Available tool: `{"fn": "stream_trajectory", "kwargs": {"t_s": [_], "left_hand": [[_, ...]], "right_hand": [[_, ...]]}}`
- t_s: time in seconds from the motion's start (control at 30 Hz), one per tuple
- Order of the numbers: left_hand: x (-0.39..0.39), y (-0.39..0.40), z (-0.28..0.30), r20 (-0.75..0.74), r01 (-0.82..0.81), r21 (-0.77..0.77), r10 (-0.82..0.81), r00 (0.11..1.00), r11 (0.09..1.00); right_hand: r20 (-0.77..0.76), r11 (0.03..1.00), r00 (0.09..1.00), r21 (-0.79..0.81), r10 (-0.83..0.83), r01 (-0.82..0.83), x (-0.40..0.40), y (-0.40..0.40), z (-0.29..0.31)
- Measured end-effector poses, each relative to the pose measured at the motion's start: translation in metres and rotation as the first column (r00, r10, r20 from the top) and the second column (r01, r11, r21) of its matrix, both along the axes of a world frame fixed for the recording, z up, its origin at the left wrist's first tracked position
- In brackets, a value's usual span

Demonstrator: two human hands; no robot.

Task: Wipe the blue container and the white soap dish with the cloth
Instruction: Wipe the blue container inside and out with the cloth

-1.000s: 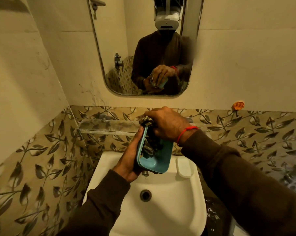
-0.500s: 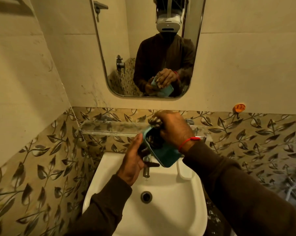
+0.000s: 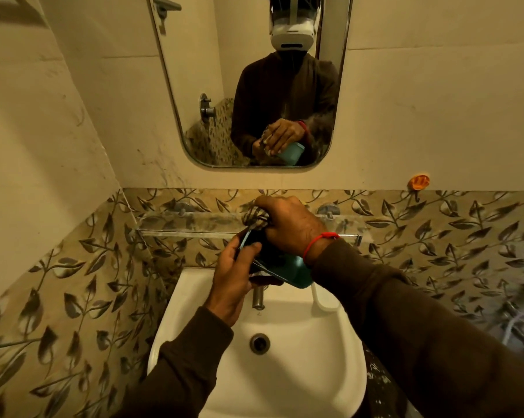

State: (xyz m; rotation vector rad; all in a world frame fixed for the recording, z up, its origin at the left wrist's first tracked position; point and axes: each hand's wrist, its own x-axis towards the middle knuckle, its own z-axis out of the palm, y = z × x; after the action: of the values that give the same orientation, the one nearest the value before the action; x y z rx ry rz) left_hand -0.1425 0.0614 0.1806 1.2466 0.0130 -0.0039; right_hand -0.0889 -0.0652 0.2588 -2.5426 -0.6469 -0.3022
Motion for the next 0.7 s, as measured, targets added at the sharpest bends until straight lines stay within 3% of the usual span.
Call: {"fn": "stream_trajectory", "kwargs": {"t_s": [0.1, 0.23, 0.37, 0.43, 0.5, 0.6, 0.7], "left_hand": [[0.000, 0.000, -0.003, 0.002, -0.092, -0.146, 0.094, 0.996, 0.985], [0.002, 0.013, -0.008, 0.013, -0.203, -0.282, 0.215, 0.977, 0.938], [-0.002, 0.013, -0.015, -0.069, -0.112, -0.358, 0.094, 0.993, 0.927], [-0.002, 0.016, -0.013, -0.137, -0.042, -0.195, 0.015, 0.990, 0.980], [0.001, 0.021, -0.009, -0.145, 0.030, 0.135, -0.010, 0.989, 0.990], [0.012, 0.023, 0.000, -0.076, 0.065, 0.464, -0.034, 0.997, 0.883], [0.023, 0.018, 0.005, 0.036, 0.034, 0.723, -0.086, 0.996, 0.690]], "right_hand": [[-0.018, 0.994, 0.998, 0.087, -0.066, 0.067, -0.001, 0.000, 0.003], [-0.044, 0.987, 0.988, 0.051, -0.150, 0.153, 0.000, -0.014, -0.001], [-0.054, 0.984, 0.986, -0.098, -0.157, 0.151, -0.001, -0.016, 0.000], [-0.020, 0.964, 0.991, -0.233, -0.133, 0.125, -0.003, -0.017, 0.002], [0.036, 0.921, 0.996, -0.381, -0.077, 0.084, -0.006, -0.018, 0.002], [0.093, 0.858, 0.995, -0.513, 0.028, 0.024, -0.010, -0.007, -0.006], [0.117, 0.880, 0.990, -0.476, 0.077, -0.012, -0.009, 0.005, -0.013]]}}
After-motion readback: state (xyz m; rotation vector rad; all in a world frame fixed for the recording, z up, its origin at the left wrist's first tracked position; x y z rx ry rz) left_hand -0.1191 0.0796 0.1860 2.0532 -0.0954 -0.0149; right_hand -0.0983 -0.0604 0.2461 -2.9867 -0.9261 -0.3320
